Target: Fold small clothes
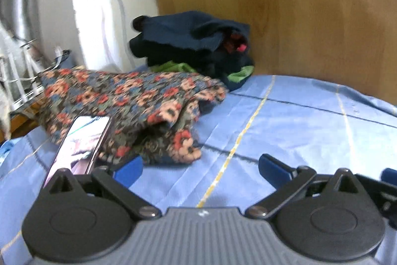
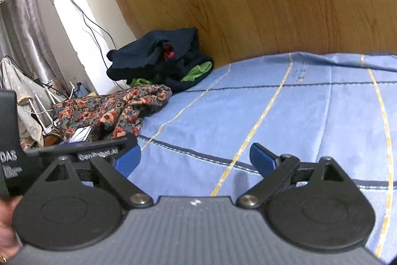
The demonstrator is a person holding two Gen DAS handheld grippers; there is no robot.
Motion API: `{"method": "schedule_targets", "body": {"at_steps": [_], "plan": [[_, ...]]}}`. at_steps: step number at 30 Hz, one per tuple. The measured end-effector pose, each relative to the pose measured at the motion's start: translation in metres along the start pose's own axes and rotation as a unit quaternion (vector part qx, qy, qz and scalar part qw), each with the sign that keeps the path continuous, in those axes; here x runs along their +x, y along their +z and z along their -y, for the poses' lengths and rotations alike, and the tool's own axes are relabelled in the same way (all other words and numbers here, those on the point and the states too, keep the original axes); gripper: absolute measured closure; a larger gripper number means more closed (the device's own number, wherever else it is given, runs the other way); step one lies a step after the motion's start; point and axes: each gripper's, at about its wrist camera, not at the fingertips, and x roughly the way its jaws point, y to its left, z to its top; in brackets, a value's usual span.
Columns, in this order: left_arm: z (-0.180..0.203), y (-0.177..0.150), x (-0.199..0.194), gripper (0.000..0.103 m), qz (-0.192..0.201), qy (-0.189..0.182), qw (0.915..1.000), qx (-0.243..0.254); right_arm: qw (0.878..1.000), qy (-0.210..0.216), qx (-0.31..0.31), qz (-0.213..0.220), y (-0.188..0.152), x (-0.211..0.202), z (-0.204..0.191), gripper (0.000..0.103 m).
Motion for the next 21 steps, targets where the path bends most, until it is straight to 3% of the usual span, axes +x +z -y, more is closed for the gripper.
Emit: {"method": "schedule_targets", "body": {"at_steps": [8, 12, 21], "plan": [[0.008, -0.003, 0.004, 0.000, -0.004, 0.039, 0.9991, -0.014, 1.000, -0.010, -0.019, 0.001, 0.001, -0.004, 0.003, 0.000], [0.012, -0.006, 0.008, 0.000, -0.008, 0.038, 0.9992, -0.005, 0.999, -0.030, -0.031, 0.001, 0.002, -0.003, 0.002, 0.000], [0.022, -0.007, 0.011, 0.000, -0.015, 0.039, 0.9990, 0.018, 0.999, -0.028, -0.018, -0.016, 0.002, 0.001, 0.007, 0.000]]}}
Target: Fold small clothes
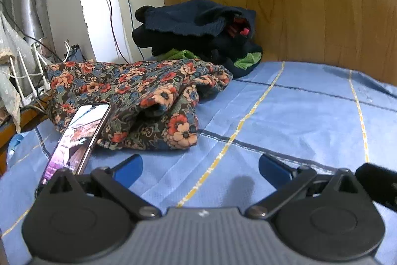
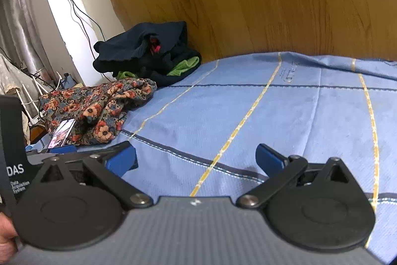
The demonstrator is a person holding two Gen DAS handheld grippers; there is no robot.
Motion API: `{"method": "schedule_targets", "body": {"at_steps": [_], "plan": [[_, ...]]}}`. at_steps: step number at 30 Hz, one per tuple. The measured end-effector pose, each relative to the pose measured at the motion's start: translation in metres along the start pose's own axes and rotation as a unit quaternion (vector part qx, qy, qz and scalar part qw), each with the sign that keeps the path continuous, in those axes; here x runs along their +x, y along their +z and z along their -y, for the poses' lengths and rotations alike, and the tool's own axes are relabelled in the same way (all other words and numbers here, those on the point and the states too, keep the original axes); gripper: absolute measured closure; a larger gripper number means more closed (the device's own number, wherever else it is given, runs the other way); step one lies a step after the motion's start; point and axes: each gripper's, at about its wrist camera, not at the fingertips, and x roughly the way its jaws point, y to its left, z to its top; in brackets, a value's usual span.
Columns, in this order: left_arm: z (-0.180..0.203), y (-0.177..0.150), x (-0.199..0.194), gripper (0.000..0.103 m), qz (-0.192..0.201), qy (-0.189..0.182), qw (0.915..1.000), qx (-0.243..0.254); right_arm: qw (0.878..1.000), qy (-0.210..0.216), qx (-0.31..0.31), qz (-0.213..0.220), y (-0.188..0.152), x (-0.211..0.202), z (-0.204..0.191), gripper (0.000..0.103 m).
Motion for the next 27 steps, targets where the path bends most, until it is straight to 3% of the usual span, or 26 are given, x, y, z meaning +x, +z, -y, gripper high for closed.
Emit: {"method": "schedule_targets", "body": {"at_steps": [27], "plan": [[0.003, 0.018, -0.019, 0.000, 0.016, -0.012, 0.9998, 0.002, 1.000, -0.004, 0.007, 0.029, 0.007, -0.013, 0.006, 0.000]]}}
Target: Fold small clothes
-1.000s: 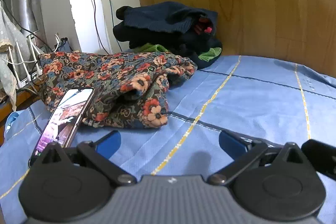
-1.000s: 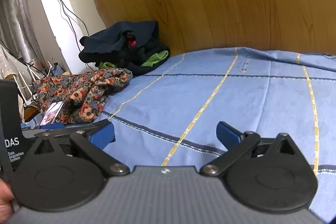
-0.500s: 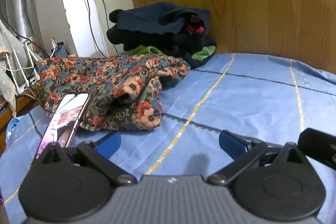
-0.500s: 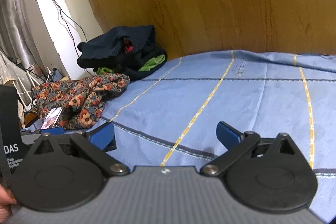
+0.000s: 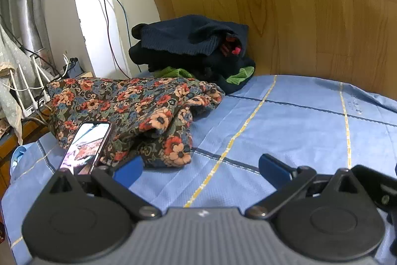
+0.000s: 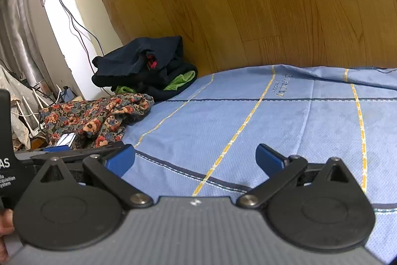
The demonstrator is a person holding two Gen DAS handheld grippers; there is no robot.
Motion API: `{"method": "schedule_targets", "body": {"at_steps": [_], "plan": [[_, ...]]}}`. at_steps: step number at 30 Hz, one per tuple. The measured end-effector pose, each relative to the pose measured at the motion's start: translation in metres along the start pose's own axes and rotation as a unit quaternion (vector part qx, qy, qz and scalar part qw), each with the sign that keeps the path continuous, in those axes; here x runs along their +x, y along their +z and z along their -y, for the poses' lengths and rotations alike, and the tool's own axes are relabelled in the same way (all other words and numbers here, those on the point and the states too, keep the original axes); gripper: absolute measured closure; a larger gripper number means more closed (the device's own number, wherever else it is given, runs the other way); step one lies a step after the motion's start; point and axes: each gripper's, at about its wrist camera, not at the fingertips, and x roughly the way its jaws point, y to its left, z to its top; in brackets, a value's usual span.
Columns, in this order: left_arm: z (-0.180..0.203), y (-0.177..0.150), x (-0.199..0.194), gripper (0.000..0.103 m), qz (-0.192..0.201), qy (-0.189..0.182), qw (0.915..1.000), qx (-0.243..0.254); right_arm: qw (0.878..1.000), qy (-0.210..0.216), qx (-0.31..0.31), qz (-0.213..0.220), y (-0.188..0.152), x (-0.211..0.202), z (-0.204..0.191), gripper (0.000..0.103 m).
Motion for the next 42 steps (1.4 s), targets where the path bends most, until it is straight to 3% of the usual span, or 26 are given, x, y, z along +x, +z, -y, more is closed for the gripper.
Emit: {"method": "schedule_targets", "body": {"at_steps": [30, 42], "plan": [[0.0034, 0.0058, -0.0081, 0.000, 0.023, 0.008, 0.9995, 0.019, 1.000, 0.003, 0.010, 0.002, 0.0033, -0.0019, 0.0017, 0.000], [-0.0023, 0.0085, -0.0054, 0.000, 0.011, 0.025, 0.9995, 0.015, 1.000, 0.002, 0.011, 0.001, 0.0034, -0.0021, 0.0016, 0.000]]}}
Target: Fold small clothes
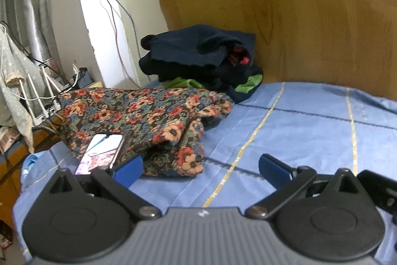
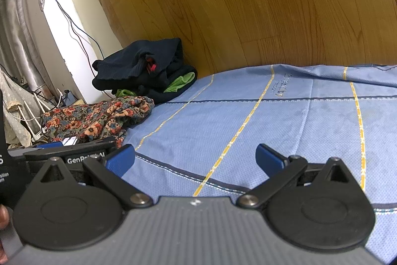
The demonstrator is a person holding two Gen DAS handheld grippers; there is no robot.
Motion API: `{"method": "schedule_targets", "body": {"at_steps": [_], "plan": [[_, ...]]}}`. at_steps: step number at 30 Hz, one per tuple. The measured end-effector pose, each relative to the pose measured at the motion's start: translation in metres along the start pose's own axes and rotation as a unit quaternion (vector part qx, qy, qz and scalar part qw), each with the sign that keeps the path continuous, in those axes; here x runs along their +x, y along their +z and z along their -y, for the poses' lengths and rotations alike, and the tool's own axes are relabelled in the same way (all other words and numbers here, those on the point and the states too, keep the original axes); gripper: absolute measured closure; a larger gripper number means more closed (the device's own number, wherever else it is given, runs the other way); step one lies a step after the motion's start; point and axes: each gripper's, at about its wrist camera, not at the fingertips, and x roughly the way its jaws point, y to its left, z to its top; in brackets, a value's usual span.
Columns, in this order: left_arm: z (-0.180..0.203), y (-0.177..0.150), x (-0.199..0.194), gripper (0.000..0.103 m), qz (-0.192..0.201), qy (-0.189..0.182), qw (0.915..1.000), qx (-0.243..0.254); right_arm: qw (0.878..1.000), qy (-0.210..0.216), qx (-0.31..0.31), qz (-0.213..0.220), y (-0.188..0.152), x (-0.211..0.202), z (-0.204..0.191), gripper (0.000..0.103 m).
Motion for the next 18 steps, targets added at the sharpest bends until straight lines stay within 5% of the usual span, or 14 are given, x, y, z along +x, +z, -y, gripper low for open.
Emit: {"method": "schedule_targets", "body": {"at_steps": [18], "plan": [[0.0023, 0.0021, 0.0027, 0.000, -0.009, 0.009, 0.9998, 0.014, 1.000, 0.002, 0.006, -0.002, -0.0012, 0.0005, -0.0001, 0.000]]}}
